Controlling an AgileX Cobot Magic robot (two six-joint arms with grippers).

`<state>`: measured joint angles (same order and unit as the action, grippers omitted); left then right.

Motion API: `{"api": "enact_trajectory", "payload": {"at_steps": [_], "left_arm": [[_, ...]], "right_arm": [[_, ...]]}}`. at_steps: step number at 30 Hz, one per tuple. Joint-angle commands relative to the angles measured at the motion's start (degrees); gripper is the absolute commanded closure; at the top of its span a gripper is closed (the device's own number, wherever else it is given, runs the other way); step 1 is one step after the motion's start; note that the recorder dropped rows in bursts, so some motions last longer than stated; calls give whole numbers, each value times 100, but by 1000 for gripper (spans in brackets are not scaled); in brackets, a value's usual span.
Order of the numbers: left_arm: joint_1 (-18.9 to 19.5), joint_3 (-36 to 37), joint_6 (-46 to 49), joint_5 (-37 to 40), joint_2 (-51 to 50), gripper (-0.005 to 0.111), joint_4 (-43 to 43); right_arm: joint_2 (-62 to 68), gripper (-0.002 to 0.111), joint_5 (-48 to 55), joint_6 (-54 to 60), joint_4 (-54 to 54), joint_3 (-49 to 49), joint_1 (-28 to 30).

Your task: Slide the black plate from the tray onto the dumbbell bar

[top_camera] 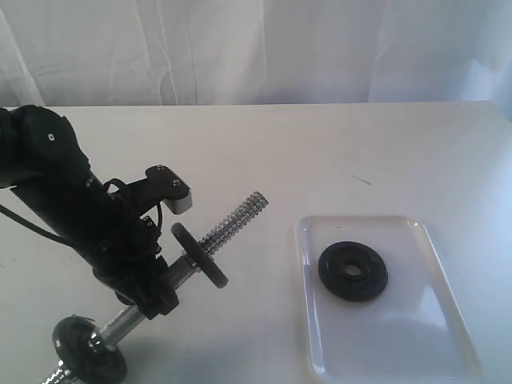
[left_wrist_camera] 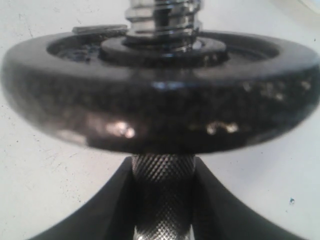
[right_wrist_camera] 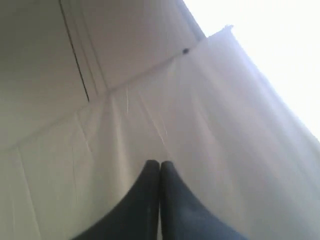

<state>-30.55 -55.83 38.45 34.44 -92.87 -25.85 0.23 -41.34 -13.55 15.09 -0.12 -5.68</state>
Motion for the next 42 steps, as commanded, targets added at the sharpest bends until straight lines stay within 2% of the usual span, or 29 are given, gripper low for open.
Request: {"api": "enact_trajectory", "payload": {"at_steps": [1,4,6,8,10,12,17,20,22,25,29,31,39,42], "left_arm": [[-20,-157,-23,121,320,107,-541],[-20,-157,-23,121,320,107,-541],[-20,-157,-23,121,320,107,-541],[-20,-157,-23,121,320,107,-541],[-20,-157,-23,121,320,107,-541],[-20,-157,-23,121,320,107,-541],[-20,-157,-23,121,320,107,-541],[-20,-157,-23,121,320,107,-541],[-20,-157,-23,121,320,107,-541],[-20,-157,-23,121,320,107,-541],[-20,-157,-23,121,320,107,-541],[-20,-157,-23,121,320,107,-541],[-20,-157,-23,121,320,107,-541],[-20,-157,-23,121,320,107,-541]], "right_arm": [[-3,108,-261,-169,1013,-111,-8],[469,108,97,-187,1594,-519,-8],[998,108,1155,-238,1673,-1063,-8],[1742,108,2827,-146,1261,-1832,-8],[2715,108,4404,-105,247,-2610,-21],[3641,108,5643,48,-241,-3371,-73],[5670,108,7624,1284,-227,-4831,-75],[6602,108,8560,2871,526,-5346,-216],[7267,108,9062,3471,853,-5645,-426],[8139,108,9564,3447,327,-6136,-812],[9091,108,9749,1934,-1066,-6724,-1096],[9435,108,9759,1561,-1050,-6922,-1096],[10072,108,9621,2086,70,-7090,-1096],[10225,101,9792,2137,174,-7202,-1096]]}}
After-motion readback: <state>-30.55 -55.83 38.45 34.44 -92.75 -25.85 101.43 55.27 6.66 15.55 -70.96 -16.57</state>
